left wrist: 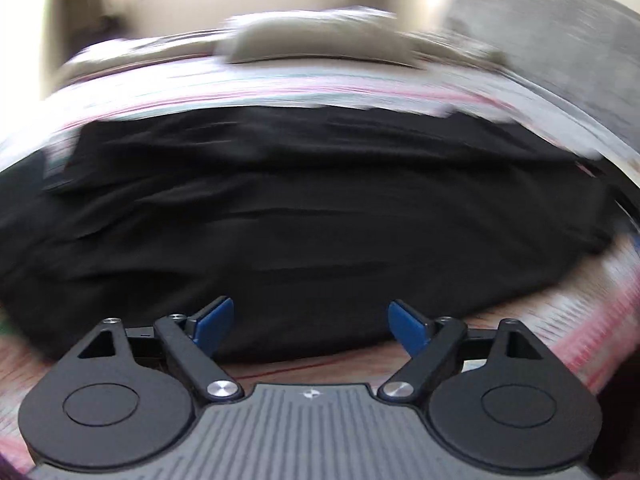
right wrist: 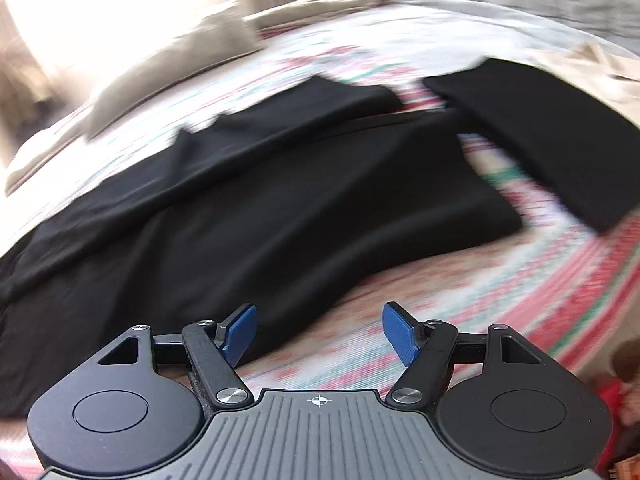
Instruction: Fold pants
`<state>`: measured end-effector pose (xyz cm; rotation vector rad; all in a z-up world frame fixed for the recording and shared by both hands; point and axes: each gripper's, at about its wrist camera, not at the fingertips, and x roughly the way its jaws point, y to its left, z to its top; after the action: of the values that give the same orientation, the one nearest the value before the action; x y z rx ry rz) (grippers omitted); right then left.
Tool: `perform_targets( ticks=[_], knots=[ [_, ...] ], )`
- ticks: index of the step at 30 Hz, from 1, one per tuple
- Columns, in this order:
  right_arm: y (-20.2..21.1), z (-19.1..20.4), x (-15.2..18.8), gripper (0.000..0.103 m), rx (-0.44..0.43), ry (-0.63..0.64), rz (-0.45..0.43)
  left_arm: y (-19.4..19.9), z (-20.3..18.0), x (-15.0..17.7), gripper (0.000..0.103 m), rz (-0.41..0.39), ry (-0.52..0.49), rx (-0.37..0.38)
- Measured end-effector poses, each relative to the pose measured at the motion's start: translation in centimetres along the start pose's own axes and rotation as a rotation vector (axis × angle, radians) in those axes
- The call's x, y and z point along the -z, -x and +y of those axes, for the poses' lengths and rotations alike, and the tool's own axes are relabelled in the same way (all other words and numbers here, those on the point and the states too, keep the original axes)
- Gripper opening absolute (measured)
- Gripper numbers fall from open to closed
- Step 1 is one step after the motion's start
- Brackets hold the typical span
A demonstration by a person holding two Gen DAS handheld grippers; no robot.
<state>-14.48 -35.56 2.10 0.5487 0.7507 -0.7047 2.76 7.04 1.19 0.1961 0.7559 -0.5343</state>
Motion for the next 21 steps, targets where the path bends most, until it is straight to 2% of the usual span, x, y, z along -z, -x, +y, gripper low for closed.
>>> perform_targets(
  ticks=[2,6,9,12,14,15,16,17,18,19,21],
  knots=[
    [-0.4,-2.5,-0.8,0.070,0.051,-0.057,-0.015,-1.0,-2.7,0.1,0.093,-0.008,-0.083,0.069],
    [-1.2,-7.5,-1.7,0.068,0.122,-0.161,-0.048,-2.6,-6.7,0.2,0.093,-0.058,-0.283,0.159],
    [-1.7,-9.5,-2.4,0.067,0.118,-0.204,-0.085,-3.8,-8.1,0.1,0.092,-0.056,-0.386,0.226],
    [-2.3,-10.5,-2.6,0.060,0.110,-0.221,-0.126,-4.5,-9.2,0.3,0.082,-0.037,-0.434,0.272],
    [-2.8,-10.8,-2.7,0.047,0.110,-0.217,-0.162,-4.7,-9.8,0.4,0.069,-0.038,-0.446,0.293],
    [-3.1,-10.9,-2.8,0.034,0.111,-0.210,-0.176,-4.6,-10.2,0.6,0.064,-0.042,-0.447,0.299],
    [-3.3,-11.0,-2.8,0.024,0.106,-0.200,-0.183,-4.6,-10.8,0.8,0.053,-0.046,-0.447,0.295],
    [-3.4,-11.0,-2.9,0.020,0.104,-0.192,-0.186,-4.7,-11.1,0.9,0.037,-0.053,-0.452,0.286],
    [-3.3,-11.1,-3.0,0.011,0.108,-0.187,-0.191,-4.6,-11.1,1.1,0.027,-0.062,-0.462,0.270],
    [-3.1,-11.2,-3.1,0.007,0.114,-0.183,-0.194,-4.8,-11.4,1.2,0.012,-0.075,-0.480,0.243],
    [-2.4,-11.4,-3.3,0.002,0.134,-0.184,-0.197,-4.4,-11.6,1.4,0.011,-0.097,-0.513,0.222]
  ],
)
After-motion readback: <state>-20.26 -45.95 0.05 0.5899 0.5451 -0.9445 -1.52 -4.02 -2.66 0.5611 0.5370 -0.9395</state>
